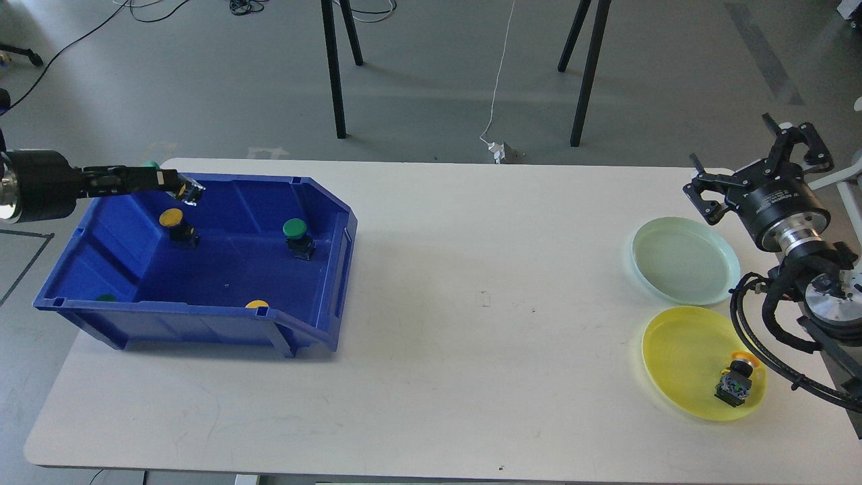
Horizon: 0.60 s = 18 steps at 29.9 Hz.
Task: Pass button and place on color plate
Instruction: 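Lift the green-capped button out of the bin with the left gripper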
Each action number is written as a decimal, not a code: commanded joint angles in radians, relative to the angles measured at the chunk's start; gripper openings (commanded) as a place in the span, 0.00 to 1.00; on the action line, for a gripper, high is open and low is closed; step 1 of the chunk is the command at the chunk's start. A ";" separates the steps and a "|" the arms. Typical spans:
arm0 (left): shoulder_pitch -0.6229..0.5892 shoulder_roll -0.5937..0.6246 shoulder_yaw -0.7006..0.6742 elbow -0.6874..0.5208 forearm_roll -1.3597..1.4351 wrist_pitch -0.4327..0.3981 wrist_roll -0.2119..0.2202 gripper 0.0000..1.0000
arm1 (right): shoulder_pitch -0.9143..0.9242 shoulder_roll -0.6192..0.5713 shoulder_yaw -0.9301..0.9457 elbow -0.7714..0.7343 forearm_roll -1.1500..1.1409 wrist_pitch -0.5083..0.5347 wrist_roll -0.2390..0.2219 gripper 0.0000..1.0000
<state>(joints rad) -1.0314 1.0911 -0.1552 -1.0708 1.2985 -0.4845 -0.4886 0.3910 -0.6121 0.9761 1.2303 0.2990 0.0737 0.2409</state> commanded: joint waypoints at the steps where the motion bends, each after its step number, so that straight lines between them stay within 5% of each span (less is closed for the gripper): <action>1: 0.002 0.061 -0.070 -0.127 -0.094 -0.004 0.000 0.12 | 0.000 -0.015 0.001 0.000 0.000 0.000 0.000 0.99; 8: 0.011 0.072 -0.090 -0.280 -0.309 -0.004 0.000 0.12 | 0.000 -0.149 -0.010 0.014 -0.017 0.024 -0.020 0.99; 18: 0.011 -0.335 -0.116 -0.224 -0.466 -0.003 0.000 0.12 | 0.002 -0.146 -0.195 0.211 -0.406 0.038 -0.066 0.99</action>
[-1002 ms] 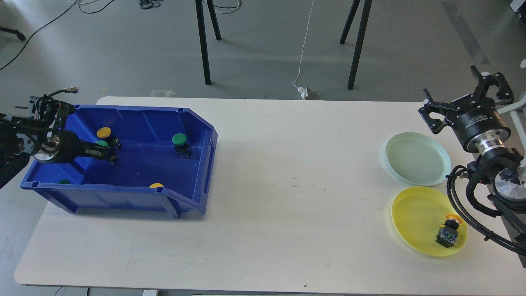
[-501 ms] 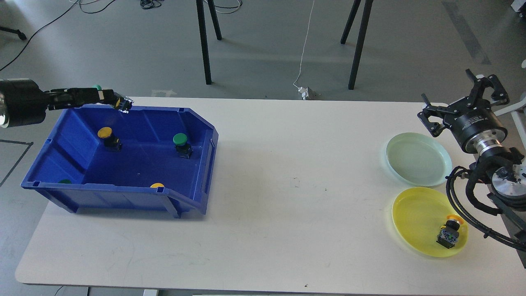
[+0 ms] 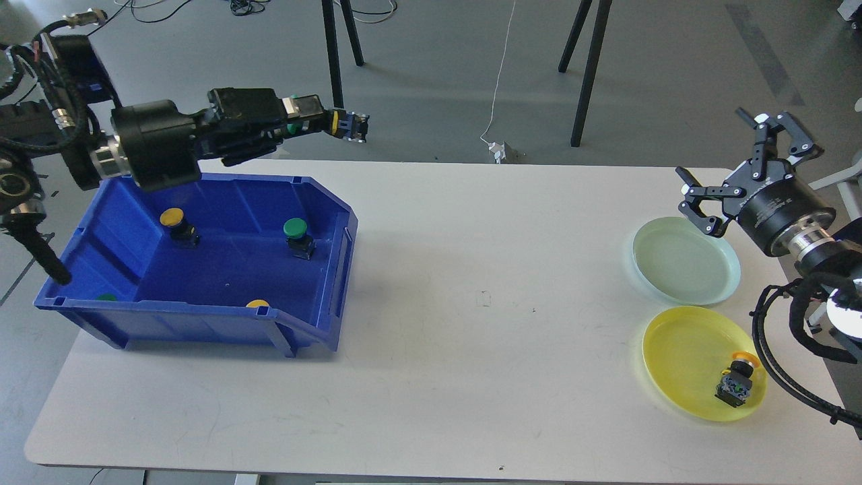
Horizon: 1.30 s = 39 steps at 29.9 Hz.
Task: Pass button and place on color plate
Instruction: 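Lift the green-capped button out of the bin with the left gripper, then bring the left gripper with the button toward the right gripper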
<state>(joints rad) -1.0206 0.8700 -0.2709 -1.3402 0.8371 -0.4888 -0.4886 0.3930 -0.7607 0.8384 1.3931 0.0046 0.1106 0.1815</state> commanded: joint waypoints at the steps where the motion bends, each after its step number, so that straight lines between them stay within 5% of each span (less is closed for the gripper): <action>1: 0.002 -0.143 0.002 0.062 -0.003 0.003 0.000 0.12 | -0.002 0.007 -0.068 0.058 -0.135 0.001 -0.007 0.99; 8: 0.054 -0.215 0.010 0.115 0.033 0.022 0.000 0.12 | 0.033 0.148 -0.085 0.067 -0.135 0.151 -0.011 0.99; 16: 0.062 -0.220 0.013 0.116 0.059 0.027 0.000 0.13 | 0.273 0.276 -0.315 -0.009 0.032 0.274 -0.046 1.00; 35: 0.060 -0.221 0.015 0.119 0.059 0.027 0.000 0.13 | 0.360 0.521 -0.337 -0.204 0.054 0.285 -0.069 0.99; 39: 0.060 -0.221 0.015 0.121 0.059 0.027 0.000 0.13 | 0.374 0.534 -0.338 -0.204 0.038 0.284 -0.068 0.88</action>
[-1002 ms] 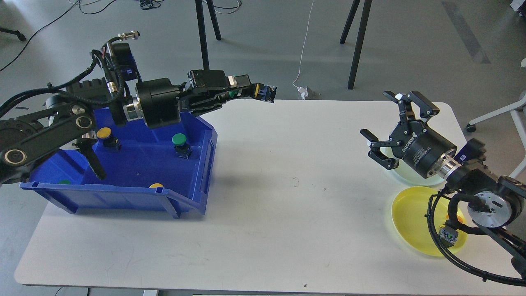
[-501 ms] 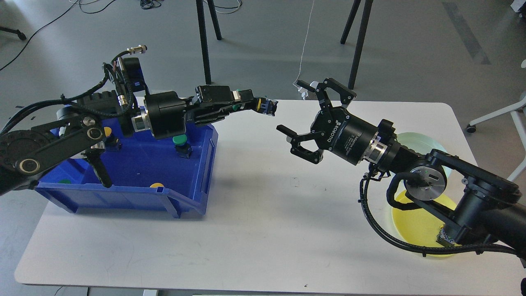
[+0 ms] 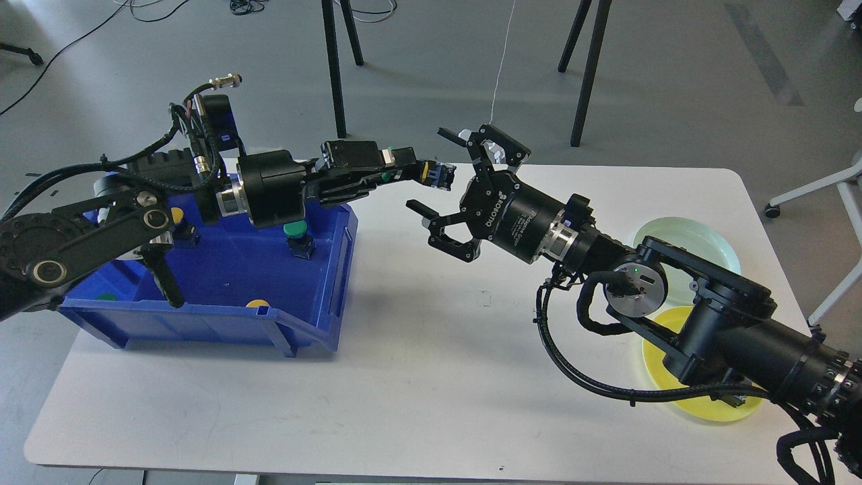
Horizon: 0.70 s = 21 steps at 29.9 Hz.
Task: Pass button and place on color plate
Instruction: 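Bring the left gripper with the button toward the right gripper, then grasp the green-capped button with the right gripper and open the left gripper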
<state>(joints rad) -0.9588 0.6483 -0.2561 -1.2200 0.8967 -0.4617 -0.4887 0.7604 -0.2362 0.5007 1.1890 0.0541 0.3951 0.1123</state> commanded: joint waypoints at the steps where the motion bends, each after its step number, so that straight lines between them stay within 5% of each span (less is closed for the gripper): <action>1: -0.001 0.001 0.000 0.001 -0.001 0.000 0.000 0.13 | 0.008 0.009 -0.001 0.000 -0.013 -0.001 0.001 0.79; 5: -0.001 -0.001 0.000 0.001 -0.001 0.000 0.000 0.13 | 0.011 0.015 -0.001 -0.005 -0.016 -0.028 0.003 0.18; 8: -0.003 -0.001 -0.002 0.001 -0.001 0.000 0.000 0.13 | 0.010 0.026 -0.001 -0.005 -0.017 -0.068 0.004 0.03; 21: -0.001 -0.001 -0.002 0.001 -0.001 0.003 0.000 0.15 | 0.005 0.032 0.001 0.000 -0.007 -0.096 0.007 0.00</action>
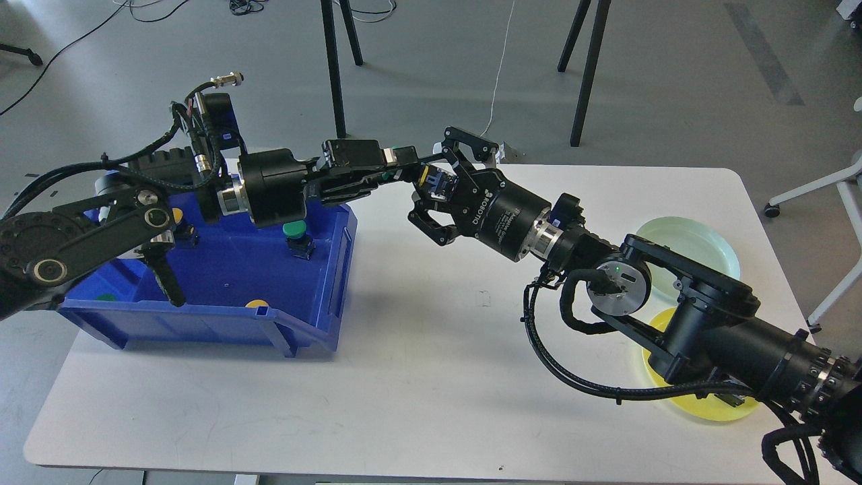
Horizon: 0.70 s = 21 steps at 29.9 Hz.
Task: Pass button and place on color plate
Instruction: 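Grasp the green-capped button with the right gripper and open the left gripper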
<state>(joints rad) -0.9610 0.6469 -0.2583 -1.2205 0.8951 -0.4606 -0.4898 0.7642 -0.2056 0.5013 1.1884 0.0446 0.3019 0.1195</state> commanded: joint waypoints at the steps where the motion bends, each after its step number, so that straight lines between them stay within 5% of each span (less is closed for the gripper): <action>1: 0.001 0.000 0.001 0.001 0.001 0.003 0.001 0.15 | 0.001 0.002 0.000 0.000 0.003 -0.003 0.000 0.00; 7: 0.001 0.000 0.001 0.001 0.001 0.003 0.001 0.14 | -0.008 -0.009 0.000 0.005 0.008 0.014 0.000 0.05; 11: 0.001 0.000 0.001 0.001 0.001 0.003 0.001 0.13 | -0.017 -0.012 0.010 0.005 0.009 0.011 -0.001 0.46; 14: 0.001 0.000 0.001 0.001 0.001 0.003 0.001 0.13 | -0.019 -0.017 0.011 0.005 0.011 0.013 -0.001 0.65; 17: 0.001 0.000 0.001 0.001 0.001 0.003 0.001 0.13 | -0.022 -0.028 0.010 0.007 0.015 0.017 -0.003 0.99; 21: 0.001 0.000 0.001 0.001 0.001 0.005 0.001 0.13 | -0.039 -0.038 0.010 0.010 0.018 0.063 -0.003 0.99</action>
<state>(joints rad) -0.9599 0.6484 -0.2576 -1.2188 0.8964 -0.4560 -0.4873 0.7361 -0.2334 0.5120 1.1962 0.0607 0.3317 0.1166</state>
